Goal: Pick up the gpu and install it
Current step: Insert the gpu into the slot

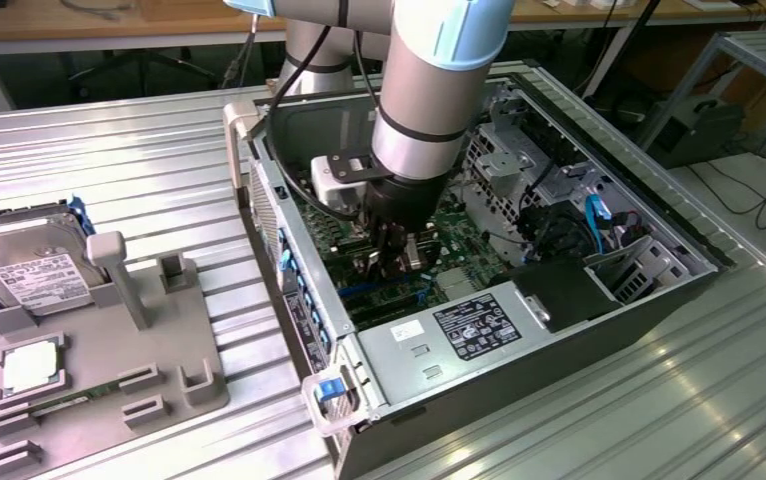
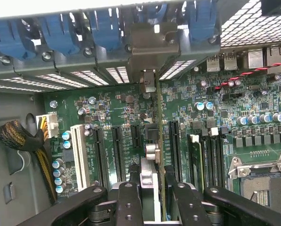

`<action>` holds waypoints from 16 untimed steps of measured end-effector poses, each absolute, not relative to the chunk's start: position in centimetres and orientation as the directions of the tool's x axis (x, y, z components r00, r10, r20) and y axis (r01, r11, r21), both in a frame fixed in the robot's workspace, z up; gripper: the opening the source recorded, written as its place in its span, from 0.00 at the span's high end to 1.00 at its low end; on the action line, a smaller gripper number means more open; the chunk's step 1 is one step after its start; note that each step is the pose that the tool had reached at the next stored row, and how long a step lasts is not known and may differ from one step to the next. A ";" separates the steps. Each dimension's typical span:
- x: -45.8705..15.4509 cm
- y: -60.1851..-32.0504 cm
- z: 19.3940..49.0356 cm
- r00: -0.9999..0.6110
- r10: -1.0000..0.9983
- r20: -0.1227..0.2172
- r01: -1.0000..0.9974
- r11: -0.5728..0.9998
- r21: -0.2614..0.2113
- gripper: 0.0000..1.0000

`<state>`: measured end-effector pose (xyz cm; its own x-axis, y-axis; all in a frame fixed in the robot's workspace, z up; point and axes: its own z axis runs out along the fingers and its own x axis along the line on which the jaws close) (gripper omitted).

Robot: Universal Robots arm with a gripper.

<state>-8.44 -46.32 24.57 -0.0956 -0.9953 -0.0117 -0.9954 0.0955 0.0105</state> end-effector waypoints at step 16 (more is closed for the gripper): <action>-8.4 -45.9 24.8 -0.086 -0.996 -0.012 -0.996 0.086 0.009 0.70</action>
